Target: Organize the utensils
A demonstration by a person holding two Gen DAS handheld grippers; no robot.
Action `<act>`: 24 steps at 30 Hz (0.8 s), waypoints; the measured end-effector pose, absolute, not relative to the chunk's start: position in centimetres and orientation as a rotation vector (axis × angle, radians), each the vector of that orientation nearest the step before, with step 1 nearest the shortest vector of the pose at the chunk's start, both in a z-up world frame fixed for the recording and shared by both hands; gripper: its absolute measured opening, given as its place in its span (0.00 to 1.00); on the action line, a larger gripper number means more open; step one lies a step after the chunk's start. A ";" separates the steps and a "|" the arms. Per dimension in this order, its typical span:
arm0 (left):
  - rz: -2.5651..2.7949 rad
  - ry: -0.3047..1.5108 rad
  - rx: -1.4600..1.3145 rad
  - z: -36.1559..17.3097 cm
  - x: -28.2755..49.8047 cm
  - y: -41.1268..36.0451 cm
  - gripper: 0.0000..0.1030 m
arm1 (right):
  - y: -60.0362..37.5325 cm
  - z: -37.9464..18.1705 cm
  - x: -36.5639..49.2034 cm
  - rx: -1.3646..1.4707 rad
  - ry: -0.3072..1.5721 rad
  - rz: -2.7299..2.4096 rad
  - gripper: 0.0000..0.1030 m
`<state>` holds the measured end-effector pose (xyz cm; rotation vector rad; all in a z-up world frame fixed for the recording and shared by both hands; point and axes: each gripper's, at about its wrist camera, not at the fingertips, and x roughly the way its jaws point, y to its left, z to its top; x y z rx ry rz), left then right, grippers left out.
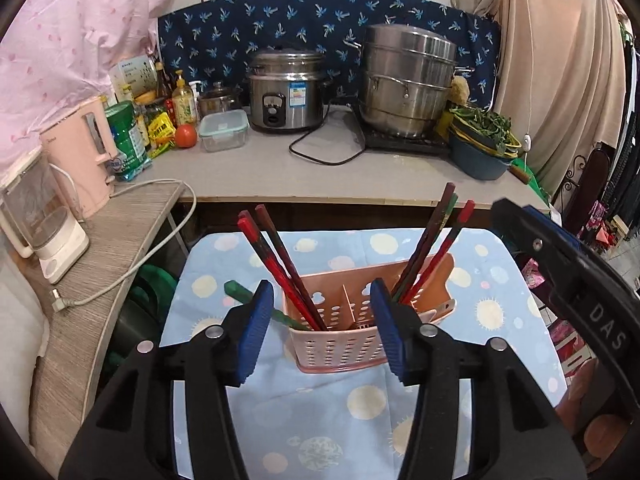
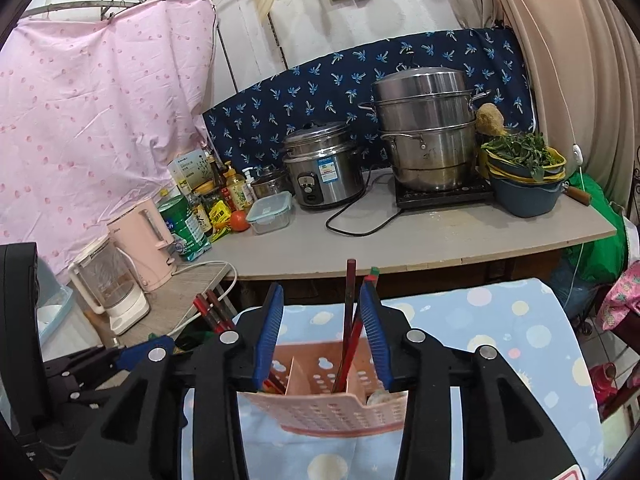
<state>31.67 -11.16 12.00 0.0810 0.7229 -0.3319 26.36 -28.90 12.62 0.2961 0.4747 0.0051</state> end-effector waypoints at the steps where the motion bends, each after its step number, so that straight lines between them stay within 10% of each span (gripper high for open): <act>1: -0.331 0.718 0.082 12.1 31.3 -11.1 0.48 | -29.0 12.6 25.8 0.302 0.480 0.004 0.43; 24: -0.255 0.627 0.138 12.1 21.2 -9.2 0.67 | -26.4 10.6 14.4 0.189 0.606 -0.085 0.54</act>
